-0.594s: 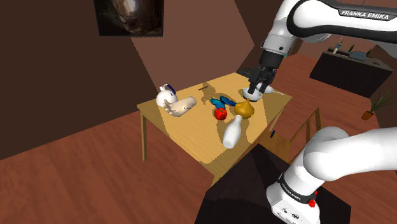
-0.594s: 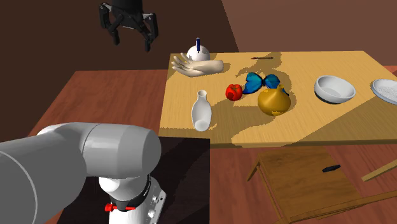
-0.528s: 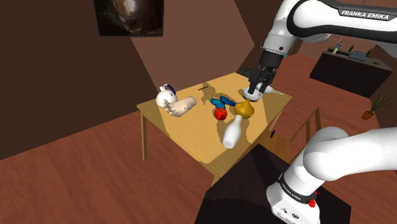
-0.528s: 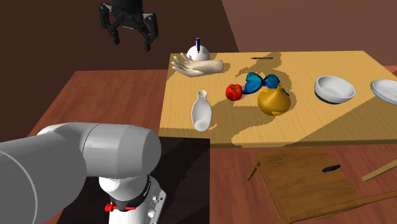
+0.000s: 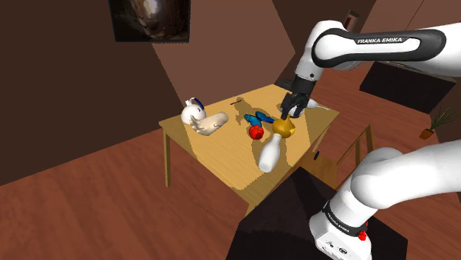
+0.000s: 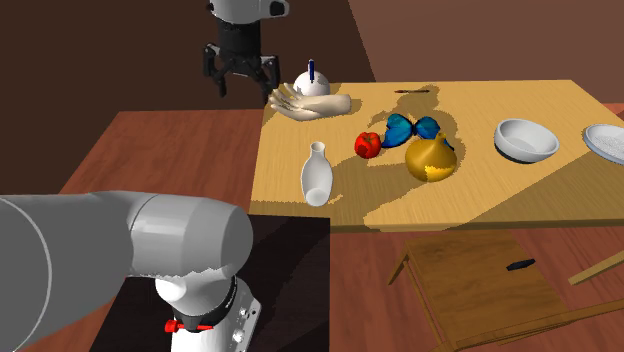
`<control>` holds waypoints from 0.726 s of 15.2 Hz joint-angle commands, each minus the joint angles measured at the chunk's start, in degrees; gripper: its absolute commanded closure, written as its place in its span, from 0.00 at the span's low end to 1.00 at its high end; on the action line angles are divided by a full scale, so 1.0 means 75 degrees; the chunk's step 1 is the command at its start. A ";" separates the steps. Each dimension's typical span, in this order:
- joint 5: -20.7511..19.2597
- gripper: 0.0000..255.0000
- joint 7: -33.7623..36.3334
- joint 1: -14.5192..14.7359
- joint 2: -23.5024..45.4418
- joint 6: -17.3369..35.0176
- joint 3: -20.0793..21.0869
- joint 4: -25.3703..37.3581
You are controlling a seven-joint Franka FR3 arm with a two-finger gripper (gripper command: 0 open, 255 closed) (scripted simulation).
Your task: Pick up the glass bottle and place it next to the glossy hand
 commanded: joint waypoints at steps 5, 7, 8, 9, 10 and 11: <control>-0.0347 0.00 -0.0438 -0.0229 0.1259 0.1456 -0.0413 -0.0204; -0.0431 0.00 -0.0586 -0.0300 0.1735 0.1934 -0.0557 -0.0208; -0.0465 0.00 -0.0661 -0.0332 0.1984 0.2170 -0.0630 -0.0195; -0.0493 0.00 -0.0736 -0.0363 0.2240 0.2403 -0.0702 -0.0171; -0.0513 0.00 -0.0814 -0.0393 0.2504 0.2633 -0.0774 -0.0137; -0.0526 0.00 -0.0893 -0.0420 0.2773 0.2858 -0.0845 -0.0093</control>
